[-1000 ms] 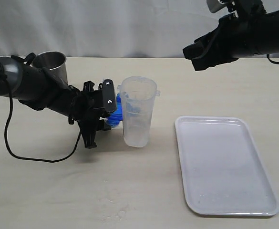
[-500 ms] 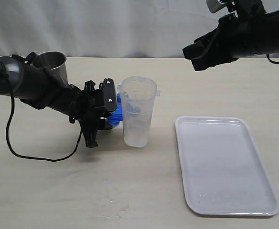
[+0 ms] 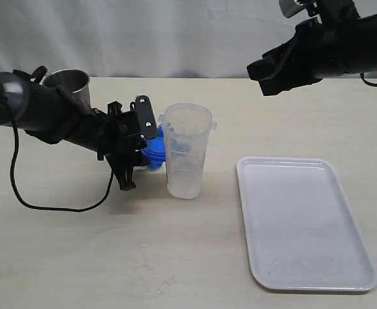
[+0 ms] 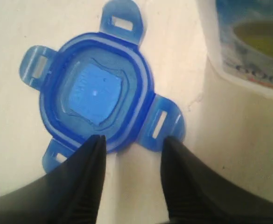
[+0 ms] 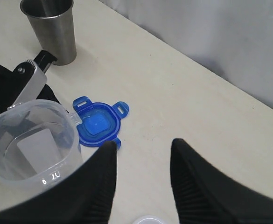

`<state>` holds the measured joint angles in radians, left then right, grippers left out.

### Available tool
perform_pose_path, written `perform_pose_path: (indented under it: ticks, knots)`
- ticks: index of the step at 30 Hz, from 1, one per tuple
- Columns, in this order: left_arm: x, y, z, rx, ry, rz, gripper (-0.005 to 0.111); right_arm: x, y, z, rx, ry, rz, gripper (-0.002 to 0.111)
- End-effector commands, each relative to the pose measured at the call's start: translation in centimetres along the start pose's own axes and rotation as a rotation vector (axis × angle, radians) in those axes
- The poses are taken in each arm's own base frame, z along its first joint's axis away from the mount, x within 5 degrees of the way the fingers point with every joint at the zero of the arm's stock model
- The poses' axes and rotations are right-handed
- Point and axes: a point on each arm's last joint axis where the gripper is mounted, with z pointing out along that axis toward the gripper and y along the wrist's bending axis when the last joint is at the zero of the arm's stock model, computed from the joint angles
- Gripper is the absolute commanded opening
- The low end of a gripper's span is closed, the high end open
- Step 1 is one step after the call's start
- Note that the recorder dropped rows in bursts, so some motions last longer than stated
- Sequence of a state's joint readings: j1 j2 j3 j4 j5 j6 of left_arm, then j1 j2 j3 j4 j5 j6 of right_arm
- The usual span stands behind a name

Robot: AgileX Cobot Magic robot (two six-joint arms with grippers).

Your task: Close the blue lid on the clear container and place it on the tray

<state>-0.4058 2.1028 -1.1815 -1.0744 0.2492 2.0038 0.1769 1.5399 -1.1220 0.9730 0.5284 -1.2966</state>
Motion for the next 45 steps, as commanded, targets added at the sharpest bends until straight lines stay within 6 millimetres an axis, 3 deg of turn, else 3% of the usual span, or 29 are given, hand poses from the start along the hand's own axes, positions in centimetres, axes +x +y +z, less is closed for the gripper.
perform_pose_path:
  ticks: [1, 6, 9, 11, 14, 17, 18, 21, 26, 27, 28, 31, 32, 33, 34, 36, 39, 41, 45]
  knots:
    - [-0.3, 1.1, -1.8, -0.01, -0.008, -0.076, 0.044, -0.1, 0.0, -0.4, -0.004, -0.005, -0.005, 0.037]
    - [1.5, 2.5, -4.2, 0.033, 0.039, -0.139, 0.044, -1.3, -0.3, -0.6, 0.024, -0.079, 0.063, 0.037]
    - [2.6, 3.5, -6.0, 0.038, 0.033, -0.232, 0.044, -3.4, -0.7, -1.2, 0.039, -0.168, 0.112, 0.035]
    - [3.1, 4.2, -7.1, 0.035, 0.019, -0.272, 0.042, -5.1, -0.1, -1.4, 0.007, -0.208, 0.093, 0.026]
    - [3.2, 5.0, -8.7, 0.01, -0.016, -0.33, 0.027, -7.1, 1.3, -0.8, -0.042, -0.224, 0.047, 0.006]
    - [2.9, 5.3, -9.8, -0.002, -0.034, -0.344, 0.009, -8.9, 2.6, 0.5, -0.062, -0.195, 0.031, 0.005]
    - [2.6, 5.4, -10.6, -0.002, -0.049, -0.345, 0.0, -10.0, 3.3, 1.8, -0.032, -0.155, -0.01, 0.005]
    - [2.4, 5.6, -11.5, -0.013, -0.06, -0.364, 0.0, -11.4, 2.9, 3.3, 0.151, -0.124, -0.141, 0.005]
    - [3.0, 6.1, -12.1, -0.038, -0.058, -0.408, 0.0, -12.2, -0.2, 4.6, 0.651, -0.008, -0.037, 0.005]
    - [3.3, 6.3, -12.1, -0.052, -0.056, -0.43, 0.0, -12.1, -1.7, 4.8, 0.858, 0.094, -0.072, 0.005]
    - [3.4, 6.4, -12.2, -0.056, -0.055, -0.435, 0.0, -12.2, -1.8, 5.0, 0.866, 0.126, -0.06, 0.005]
    - [3.4, 6.4, -12.2, -0.056, -0.055, -0.435, 0.0, -11.7, -1.7, 6.5, 0.603, 0.259, 0.022, 0.005]
    - [3.4, 6.4, -12.2, -0.054, -0.055, -0.435, 0.0, -12.0, -1.1, 7.1, 0.294, 0.282, 0.079, 0.005]
    - [3.4, 6.3, -12.2, -0.047, -0.055, -0.433, 0.0, -12.8, -0.6, 7.2, 0.107, 0.262, 0.106, 0.005]
    - [3.4, 6.3, -12.2, -0.039, -0.054, -0.431, 0.0, -13.5, -0.2, 7.0, 0.054, 0.234, 0.1, 0.005]
    - [3.3, 6.2, -12.2, -0.029, -0.053, -0.427, 0.0, -15.5, 1.4, 6.5, 0.033, 0.17, 0.034, 0.005]
    - [3.7, 6.3, -12.3, -0.034, -0.044, -0.423, 0.0, -16.5, 4.1, 7.1, 0.061, 0.181, -0.052, 0.005]
    - [4.2, 6.7, -12.9, -0.054, -0.046, -0.46, 0.0, -16.2, 5.7, 8.4, 0.035, 0.213, -0.068, 0.005]
    - [6.3, 8.2, -16.6, -0.138, -0.078, -0.649, 0.0, -14.1, 7.0, 12.2, -0.035, 0.303, -0.046, 0.005]
